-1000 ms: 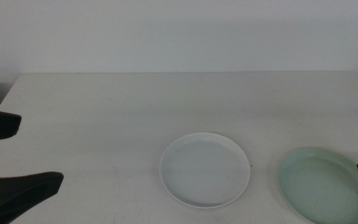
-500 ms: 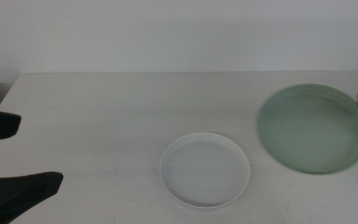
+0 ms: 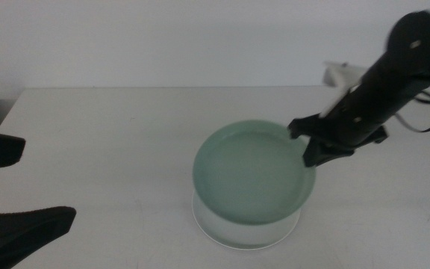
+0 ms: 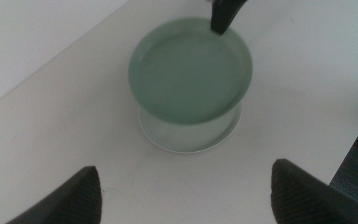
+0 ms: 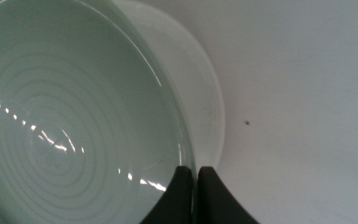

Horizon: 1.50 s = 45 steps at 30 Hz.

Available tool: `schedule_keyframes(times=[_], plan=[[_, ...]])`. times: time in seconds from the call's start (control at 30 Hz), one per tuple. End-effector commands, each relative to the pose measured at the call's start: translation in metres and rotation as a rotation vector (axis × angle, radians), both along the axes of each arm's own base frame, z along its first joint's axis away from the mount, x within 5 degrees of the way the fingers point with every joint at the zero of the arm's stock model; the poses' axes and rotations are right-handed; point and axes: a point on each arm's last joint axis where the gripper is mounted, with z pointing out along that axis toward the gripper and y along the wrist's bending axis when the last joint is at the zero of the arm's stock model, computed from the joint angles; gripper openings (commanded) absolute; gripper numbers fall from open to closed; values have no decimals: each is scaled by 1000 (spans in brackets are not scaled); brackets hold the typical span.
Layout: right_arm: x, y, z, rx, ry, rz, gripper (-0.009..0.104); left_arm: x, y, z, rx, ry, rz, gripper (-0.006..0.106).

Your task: Stack the three bowls on top of each other.

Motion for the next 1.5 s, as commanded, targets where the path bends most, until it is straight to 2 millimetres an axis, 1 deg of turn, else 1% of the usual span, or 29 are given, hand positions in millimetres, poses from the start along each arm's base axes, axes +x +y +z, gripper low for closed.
schedule_keyframes(times=[0.0, 0.13, 0.23, 0.3, 0.4, 0.47, 0.57, 0.67, 0.77, 0.83, 0.9, 1.0, 1.17, 1.23, 1.33, 1.4, 1.47], plan=[[6, 10, 12, 31, -80, 1, -1, 1, -1, 11, -66, -47, 13, 105], [17, 15, -17, -3, -32, 22, -1, 1, -1, 11, -66, -47, 13, 105], [21, 17, -31, -14, -1, 21, -1, 1, -1, 11, -66, -47, 13, 105], [23, 17, -36, -22, 5, 21, -1, 1, -1, 11, -66, -47, 13, 105], [25, 18, -37, -21, -10, 17, 0, 1, -1, 11, -66, -47, 13, 105], [26, 18, -34, -14, -19, 15, 1, 1, -1, 11, -66, -47, 13, 105], [28, 19, -29, -12, -18, 22, 6, 1, -1, 11, -66, -47, 13, 105], [28, 20, -23, -16, -10, 52, 17, 1, -1, 11, -66, -47, 13, 105], [27, 20, -16, -23, 0, 89, 30, 1, -1, 11, -66, -47, 13, 105], [27, 20, -10, -36, 13, 107, 40, 1, -1, 11, -66, -47, 13, 105], [28, 20, -1, -35, 18, 115, 48, 1, -1, 11, -66, -47, 13, 105], [31, 19, 18, -36, -2, 154, 56, 1, -1, 11, -66, -47, 13, 105], [40, 13, 60, -14, -84, 181, 57, 1, -1, 11, -66, -47, 13, 105], [41, 7, 77, -11, -96, 180, 57, 1, -1, 11, -66, -47, 13, 105], [40, -4, 95, -5, -139, 157, 57, 2, -1, 12, -69, -57, 15, 105], [37, -14, 105, -6, -169, 138, 56, 10, -2, 17, -102, -115, 57, 105], [32, -28, 118, -6, -205, 114, 56, 27, -4, 19, -122, -106, 145, 105]])
